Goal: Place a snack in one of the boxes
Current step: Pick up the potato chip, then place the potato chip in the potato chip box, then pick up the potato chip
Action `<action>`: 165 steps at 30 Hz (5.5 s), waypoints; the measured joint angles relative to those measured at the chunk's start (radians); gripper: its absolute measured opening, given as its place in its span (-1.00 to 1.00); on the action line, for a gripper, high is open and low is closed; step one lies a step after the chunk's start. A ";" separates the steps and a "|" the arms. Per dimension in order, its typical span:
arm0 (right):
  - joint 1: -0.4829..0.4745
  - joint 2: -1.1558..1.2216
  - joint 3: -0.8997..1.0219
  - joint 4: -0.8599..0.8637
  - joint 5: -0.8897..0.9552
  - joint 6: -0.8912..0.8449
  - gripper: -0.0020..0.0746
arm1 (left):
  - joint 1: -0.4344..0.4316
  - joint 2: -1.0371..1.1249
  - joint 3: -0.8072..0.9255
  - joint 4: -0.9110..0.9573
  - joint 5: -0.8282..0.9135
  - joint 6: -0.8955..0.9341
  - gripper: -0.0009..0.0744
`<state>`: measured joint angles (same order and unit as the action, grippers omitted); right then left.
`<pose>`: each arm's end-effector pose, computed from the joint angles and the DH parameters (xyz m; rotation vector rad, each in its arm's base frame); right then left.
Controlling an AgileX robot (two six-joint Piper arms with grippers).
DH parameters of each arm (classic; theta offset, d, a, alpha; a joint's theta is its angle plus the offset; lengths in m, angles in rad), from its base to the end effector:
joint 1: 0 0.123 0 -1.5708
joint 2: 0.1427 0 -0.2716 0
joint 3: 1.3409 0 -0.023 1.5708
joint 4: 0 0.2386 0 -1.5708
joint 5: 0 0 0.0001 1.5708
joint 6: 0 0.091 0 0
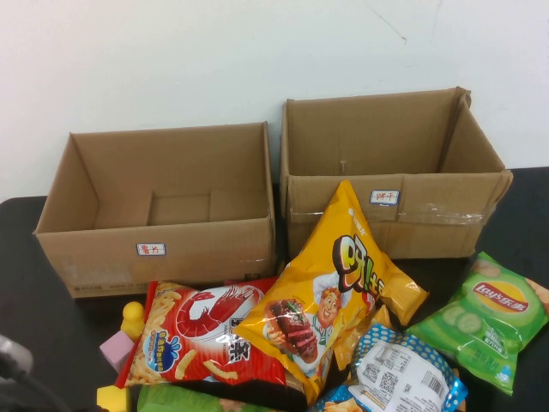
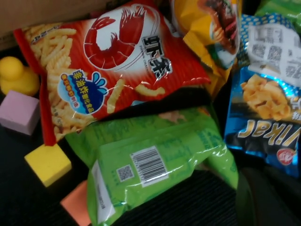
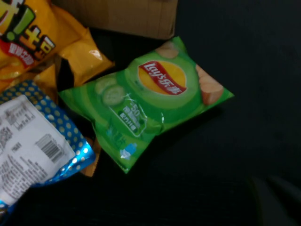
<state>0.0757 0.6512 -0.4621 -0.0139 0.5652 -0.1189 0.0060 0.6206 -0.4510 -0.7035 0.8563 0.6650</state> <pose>0.1204 0.0085 0.2589 -0.2265 2.2266 -0.0382 0.0987 -0.0439 0.2568 0.4142 2.2663 -0.5204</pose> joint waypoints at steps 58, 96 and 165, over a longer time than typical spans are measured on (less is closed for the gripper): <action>0.000 0.014 0.132 0.783 -0.122 -0.853 -0.95 | -0.758 0.897 -0.021 0.537 -0.729 0.126 -0.91; 0.000 0.014 0.132 0.797 -0.133 -0.853 -0.95 | -0.302 1.028 -0.657 1.682 -0.750 -0.640 -0.94; 0.000 1.306 -0.330 1.164 -0.413 -0.184 0.34 | -0.791 0.000 -0.300 1.102 -0.197 -1.144 -0.98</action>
<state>0.0757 1.9576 -0.7922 1.1502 0.1520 -0.3032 -0.7846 0.6206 -0.7515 0.3984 0.6593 -0.4785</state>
